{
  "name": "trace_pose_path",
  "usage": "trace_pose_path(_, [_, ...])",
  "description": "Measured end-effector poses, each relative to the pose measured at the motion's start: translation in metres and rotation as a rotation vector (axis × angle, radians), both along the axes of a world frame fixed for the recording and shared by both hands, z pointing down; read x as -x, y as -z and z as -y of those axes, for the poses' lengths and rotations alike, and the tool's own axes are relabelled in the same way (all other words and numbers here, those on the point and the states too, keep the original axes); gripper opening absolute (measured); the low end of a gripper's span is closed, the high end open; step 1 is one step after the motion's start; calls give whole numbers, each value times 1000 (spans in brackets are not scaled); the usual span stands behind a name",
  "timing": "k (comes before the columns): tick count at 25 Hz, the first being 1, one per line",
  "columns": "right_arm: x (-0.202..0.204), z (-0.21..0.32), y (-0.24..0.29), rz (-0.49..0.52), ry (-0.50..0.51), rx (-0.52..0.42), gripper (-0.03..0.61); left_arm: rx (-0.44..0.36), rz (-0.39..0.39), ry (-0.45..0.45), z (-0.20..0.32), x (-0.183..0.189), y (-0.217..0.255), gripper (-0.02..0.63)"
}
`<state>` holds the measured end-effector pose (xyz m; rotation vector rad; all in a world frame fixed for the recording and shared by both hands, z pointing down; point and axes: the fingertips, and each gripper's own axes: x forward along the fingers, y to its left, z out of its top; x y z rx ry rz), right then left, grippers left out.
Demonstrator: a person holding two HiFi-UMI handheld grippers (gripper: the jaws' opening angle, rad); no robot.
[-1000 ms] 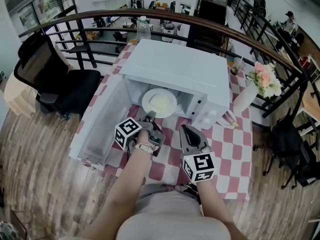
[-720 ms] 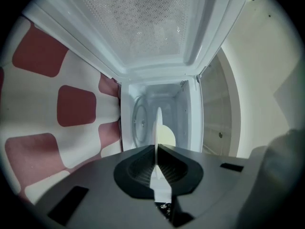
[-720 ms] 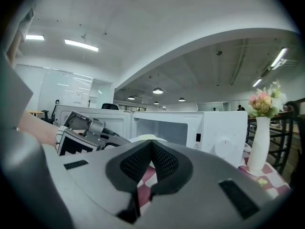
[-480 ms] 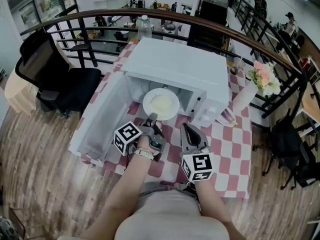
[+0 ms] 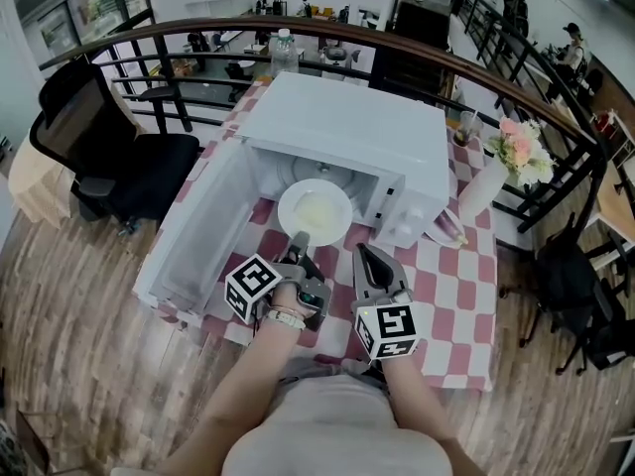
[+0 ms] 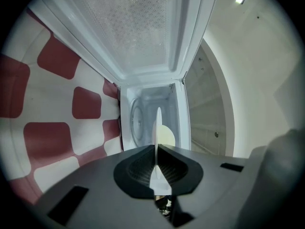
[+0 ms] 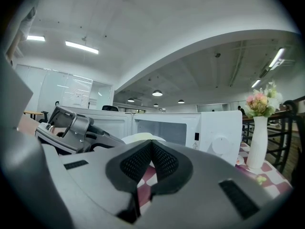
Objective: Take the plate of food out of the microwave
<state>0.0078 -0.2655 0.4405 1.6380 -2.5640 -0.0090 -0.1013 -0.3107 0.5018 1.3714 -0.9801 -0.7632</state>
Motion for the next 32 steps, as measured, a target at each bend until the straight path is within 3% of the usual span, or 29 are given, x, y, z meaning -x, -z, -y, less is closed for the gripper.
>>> trace_pose_path(13, [5,-10,2,6,11,-14,23,-45,18,2,-22,-2,13,17])
trace_pose_path(32, [10,-17,3,32,1,2,23,-45,4,-19,-33,-2,20,17])
